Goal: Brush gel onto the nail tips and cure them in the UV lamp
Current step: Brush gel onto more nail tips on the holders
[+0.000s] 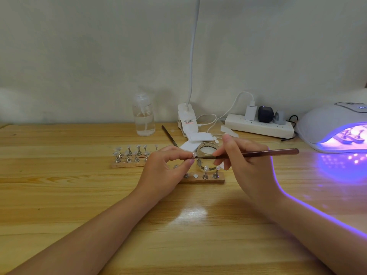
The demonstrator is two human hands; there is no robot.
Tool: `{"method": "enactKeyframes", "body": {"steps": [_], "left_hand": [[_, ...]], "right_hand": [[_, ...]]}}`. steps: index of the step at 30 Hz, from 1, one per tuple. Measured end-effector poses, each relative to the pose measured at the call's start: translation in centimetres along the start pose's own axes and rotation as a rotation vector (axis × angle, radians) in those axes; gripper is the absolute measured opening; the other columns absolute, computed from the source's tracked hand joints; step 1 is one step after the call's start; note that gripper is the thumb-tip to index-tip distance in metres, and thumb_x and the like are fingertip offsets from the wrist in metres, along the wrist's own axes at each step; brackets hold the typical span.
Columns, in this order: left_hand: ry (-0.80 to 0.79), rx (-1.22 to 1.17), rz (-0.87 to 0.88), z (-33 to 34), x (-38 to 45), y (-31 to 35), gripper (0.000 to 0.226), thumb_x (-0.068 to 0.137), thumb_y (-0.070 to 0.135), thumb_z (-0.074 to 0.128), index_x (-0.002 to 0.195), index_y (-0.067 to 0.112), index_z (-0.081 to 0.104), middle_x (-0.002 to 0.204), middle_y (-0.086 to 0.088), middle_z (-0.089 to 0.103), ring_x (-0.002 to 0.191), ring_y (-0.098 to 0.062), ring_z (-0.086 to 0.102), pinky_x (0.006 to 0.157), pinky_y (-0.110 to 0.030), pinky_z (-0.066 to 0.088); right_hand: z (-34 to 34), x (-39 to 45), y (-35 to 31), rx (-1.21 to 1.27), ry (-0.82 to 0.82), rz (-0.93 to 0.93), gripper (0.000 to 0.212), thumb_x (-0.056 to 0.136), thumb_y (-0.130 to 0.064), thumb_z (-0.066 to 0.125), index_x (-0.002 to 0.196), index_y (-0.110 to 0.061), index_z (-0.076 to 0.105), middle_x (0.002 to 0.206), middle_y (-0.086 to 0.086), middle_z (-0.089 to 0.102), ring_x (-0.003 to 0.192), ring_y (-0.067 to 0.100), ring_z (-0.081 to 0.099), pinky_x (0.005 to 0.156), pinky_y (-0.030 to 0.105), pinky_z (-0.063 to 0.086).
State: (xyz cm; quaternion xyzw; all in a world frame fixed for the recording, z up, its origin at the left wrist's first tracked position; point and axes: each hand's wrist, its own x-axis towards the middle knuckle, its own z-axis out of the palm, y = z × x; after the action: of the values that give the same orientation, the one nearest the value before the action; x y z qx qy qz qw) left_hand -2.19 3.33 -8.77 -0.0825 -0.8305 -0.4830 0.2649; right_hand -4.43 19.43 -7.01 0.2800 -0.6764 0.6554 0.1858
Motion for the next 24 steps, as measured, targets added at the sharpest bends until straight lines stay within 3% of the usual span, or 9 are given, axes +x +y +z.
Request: {"method": "enactKeyframes", "body": {"steps": [11,15,20,24], "left_hand": [[-0.005,-0.003,-0.007,0.02,0.01,0.08,0.013,0.076,0.008,0.071,0.085,0.016,0.073,0.082,0.009,0.066,0.085,-0.002,0.06,0.08,-0.006,0.04],[-0.002,-0.004,-0.01,0.0,0.03,0.07,0.014,0.076,0.007,0.071,0.085,0.017,0.072,0.081,0.011,0.066,0.084,0.0,0.059,0.078,-0.003,0.038],[-0.003,-0.021,-0.014,0.0,0.03,0.11,0.013,0.076,0.007,0.071,0.084,0.017,0.073,0.082,0.008,0.067,0.085,-0.002,0.06,0.08,-0.005,0.039],[-0.002,-0.024,-0.009,-0.03,-0.02,0.16,0.014,0.076,0.006,0.071,0.084,0.017,0.072,0.081,0.009,0.066,0.084,0.0,0.06,0.079,-0.004,0.038]], "right_hand": [[0.2,0.05,0.16,-0.025,0.012,0.006,0.03,0.083,-0.032,0.048,0.07,-0.014,0.068,0.061,-0.006,0.065,0.054,-0.001,0.059,0.056,0.01,0.043],[0.12,-0.12,0.28,-0.012,-0.003,-0.02,0.036,0.084,-0.031,0.047,0.068,-0.007,0.068,0.056,-0.002,0.063,0.049,0.002,0.056,0.053,0.012,0.043],[0.02,-0.22,0.25,0.009,0.019,-0.034,0.037,0.089,-0.027,0.047,0.061,-0.011,0.066,0.051,0.001,0.061,0.044,0.002,0.053,0.05,0.011,0.041],[0.08,-0.08,0.26,0.022,0.053,-0.033,0.035,0.086,-0.031,0.048,0.066,-0.01,0.067,0.054,-0.007,0.063,0.05,0.0,0.056,0.053,0.01,0.042]]}}
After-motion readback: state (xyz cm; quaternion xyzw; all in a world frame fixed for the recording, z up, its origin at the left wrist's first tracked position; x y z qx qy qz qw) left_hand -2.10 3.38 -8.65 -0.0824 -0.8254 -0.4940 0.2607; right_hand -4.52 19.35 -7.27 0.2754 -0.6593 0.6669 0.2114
